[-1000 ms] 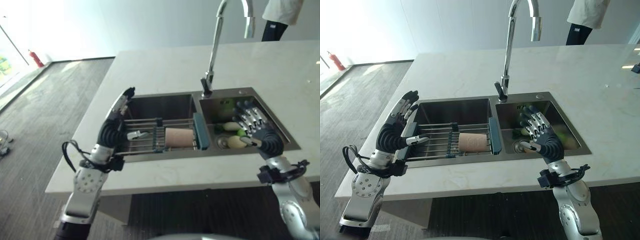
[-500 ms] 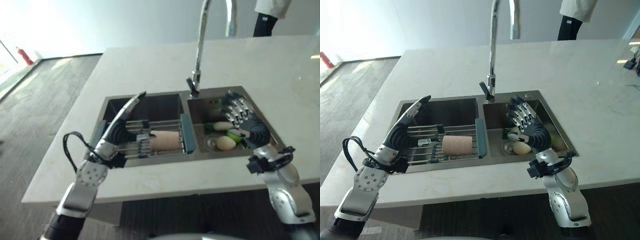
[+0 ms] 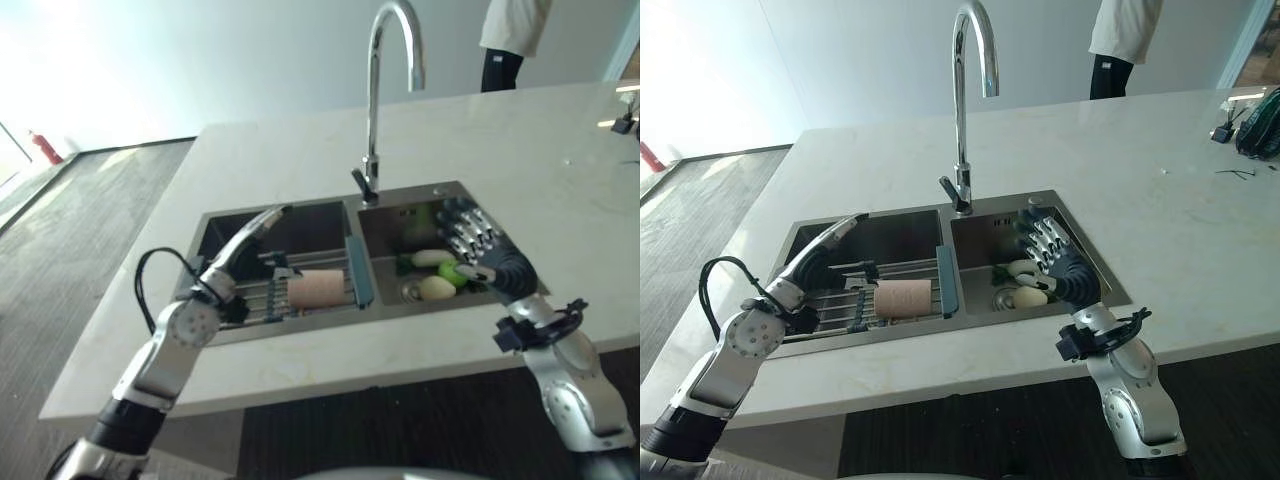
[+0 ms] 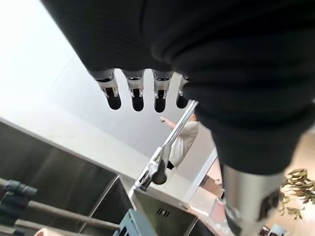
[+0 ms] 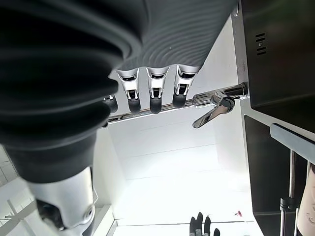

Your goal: Place the dishes in the dishwasher.

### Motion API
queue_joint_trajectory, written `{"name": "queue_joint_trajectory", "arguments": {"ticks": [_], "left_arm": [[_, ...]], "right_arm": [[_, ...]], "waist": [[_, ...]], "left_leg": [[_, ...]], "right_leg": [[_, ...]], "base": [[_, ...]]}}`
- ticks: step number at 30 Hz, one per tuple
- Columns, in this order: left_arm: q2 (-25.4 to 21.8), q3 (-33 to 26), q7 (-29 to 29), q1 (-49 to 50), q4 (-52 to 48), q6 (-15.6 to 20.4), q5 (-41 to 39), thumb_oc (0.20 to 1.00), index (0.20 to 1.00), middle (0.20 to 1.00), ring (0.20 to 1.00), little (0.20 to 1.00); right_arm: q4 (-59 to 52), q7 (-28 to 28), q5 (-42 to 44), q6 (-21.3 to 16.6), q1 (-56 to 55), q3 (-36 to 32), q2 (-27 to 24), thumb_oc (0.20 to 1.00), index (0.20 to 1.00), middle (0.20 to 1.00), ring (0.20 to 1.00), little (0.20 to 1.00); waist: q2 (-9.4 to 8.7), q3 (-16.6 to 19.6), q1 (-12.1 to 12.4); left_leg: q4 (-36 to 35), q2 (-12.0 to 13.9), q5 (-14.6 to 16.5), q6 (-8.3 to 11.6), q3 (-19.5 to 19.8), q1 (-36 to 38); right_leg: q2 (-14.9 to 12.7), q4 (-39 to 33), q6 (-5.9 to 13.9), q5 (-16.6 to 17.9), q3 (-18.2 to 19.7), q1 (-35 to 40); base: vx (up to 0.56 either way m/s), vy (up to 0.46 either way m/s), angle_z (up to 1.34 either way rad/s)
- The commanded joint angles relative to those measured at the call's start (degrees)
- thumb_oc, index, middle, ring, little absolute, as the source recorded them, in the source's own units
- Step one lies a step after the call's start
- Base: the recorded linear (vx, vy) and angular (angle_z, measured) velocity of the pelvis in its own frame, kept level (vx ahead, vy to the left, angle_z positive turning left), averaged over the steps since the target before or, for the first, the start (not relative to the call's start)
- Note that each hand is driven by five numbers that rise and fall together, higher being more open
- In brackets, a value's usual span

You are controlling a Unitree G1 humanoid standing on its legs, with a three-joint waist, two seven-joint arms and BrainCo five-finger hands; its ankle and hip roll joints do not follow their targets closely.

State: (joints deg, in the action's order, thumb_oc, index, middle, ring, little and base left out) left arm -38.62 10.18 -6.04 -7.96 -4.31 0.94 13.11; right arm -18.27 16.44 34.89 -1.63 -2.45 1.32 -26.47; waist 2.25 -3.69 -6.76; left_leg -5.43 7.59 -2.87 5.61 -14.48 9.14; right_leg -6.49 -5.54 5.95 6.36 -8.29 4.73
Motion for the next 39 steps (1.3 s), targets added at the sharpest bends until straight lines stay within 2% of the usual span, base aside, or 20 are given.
{"name": "queue_joint_trajectory", "arguments": {"ticks": [1,2,6,11,15,21,30,39], "left_arm": [[-3.3,1.2,-1.1,-7.4,2.6,-1.7,3.3,1.0,1.0,1.0,1.0,1.0],[-4.2,3.4,-1.0,-10.5,6.6,-2.4,3.6,1.0,1.0,1.0,1.0,1.0],[-4.1,6.4,0.1,-15.7,12.1,-2.6,3.8,1.0,1.0,1.0,1.0,1.0],[-3.6,8.3,-0.7,-15.6,15.6,-4.3,6.9,1.0,1.0,1.0,1.0,1.0],[-3.9,9.3,-2.4,-14.5,18.6,-5.0,11.3,1.0,1.0,1.0,1.0,1.0],[-4.3,9.5,-3.5,-13.5,20.0,-4.2,13.6,1.0,1.0,1.0,1.0,1.0],[-3.9,10.7,-6.6,-13.0,21.1,-6.0,17.5,1.0,1.0,1.0,1.0,1.0],[-3.4,11.6,-6.6,-13.0,23.2,-5.3,19.1,1.0,1.0,1.0,1.0,1.0]], "right_arm": [[-2.0,0.5,0.9,-1.8,4.8,-1.2,-1.4,1.0,1.0,1.0,1.0,1.0],[-1.3,0.8,1.0,-2.2,6.0,-1.0,-2.2,1.0,1.0,1.0,1.0,1.0],[0.6,1.4,1.8,-2.5,9.6,-0.9,-4.6,1.0,1.0,1.0,1.0,1.0],[0.6,4.2,1.5,-0.2,9.0,-2.1,-5.5,1.0,1.0,1.0,1.0,1.0],[-0.1,5.5,1.1,1.1,7.2,-2.4,-4.9,1.0,1.0,1.0,1.0,1.0],[-0.1,5.7,0.4,1.0,6.7,-2.6,-4.3,1.0,1.0,1.0,1.0,1.0],[-0.4,5.0,0.0,0.6,6.8,-2.7,-4.1,1.0,1.0,1.0,1.0,1.0],[-0.1,5.0,-0.1,0.2,6.8,-2.6,-3.9,1.0,1.0,1.0,1.0,1.0]], "waist": [[0.03,0.0,-1.3],[0.5,-0.7,-1.7],[1.64,-2.1,-2.3],[2.44,-1.9,-3.8],[2.44,-0.8,-4.6],[2.26,-0.8,-4.6],[1.67,-1.1,-4.4],[1.31,-1.1,-4.4]], "left_leg": [[0.4,0.1,4.3,-0.76,2.2,0.9],[0.4,0.3,3.8,-0.56,2.1,0.5],[0.7,0.1,3.3,-0.18,2.3,-1.1],[0.7,-0.2,3.8,-0.3,0.9,1.1],[0.5,0.1,4.3,-0.42,-0.3,3.1],[0.6,0.4,4.2,-0.52,-0.8,3.3],[0.6,0.7,4.0,-0.55,-0.8,3.1],[0.6,0.9,3.9,-0.52,-1.1,3.0]], "right_leg": [[-1.6,2.3,4.07,-6.9,-0.8,2.9],[-1.8,3.6,3.9,-7.4,-0.5,1.7],[-2.2,5.5,3.77,-7.9,0.4,-0.8],[-2.6,5.0,4.23,-8.1,1.5,1.1],[-2.6,4.1,4.68,-8.2,1.5,3.0],[-2.4,4.0,4.69,-8.2,1.6,3.3],[-2.2,3.4,4.72,-8.0,1.7,3.5],[-2.1,3.0,4.74,-7.7,1.9,3.7]], "base": [[-0.06,0.098,-0.08],[-0.08,0.105,-0.08],[-0.12,0.131,-0.13],[0.11,0.085,-0.07],[0.12,-0.005,-0.1],[0.01,-0.009,-0.03],[0.0,0.0,0.0],[0.0,0.0,0.0]]}}
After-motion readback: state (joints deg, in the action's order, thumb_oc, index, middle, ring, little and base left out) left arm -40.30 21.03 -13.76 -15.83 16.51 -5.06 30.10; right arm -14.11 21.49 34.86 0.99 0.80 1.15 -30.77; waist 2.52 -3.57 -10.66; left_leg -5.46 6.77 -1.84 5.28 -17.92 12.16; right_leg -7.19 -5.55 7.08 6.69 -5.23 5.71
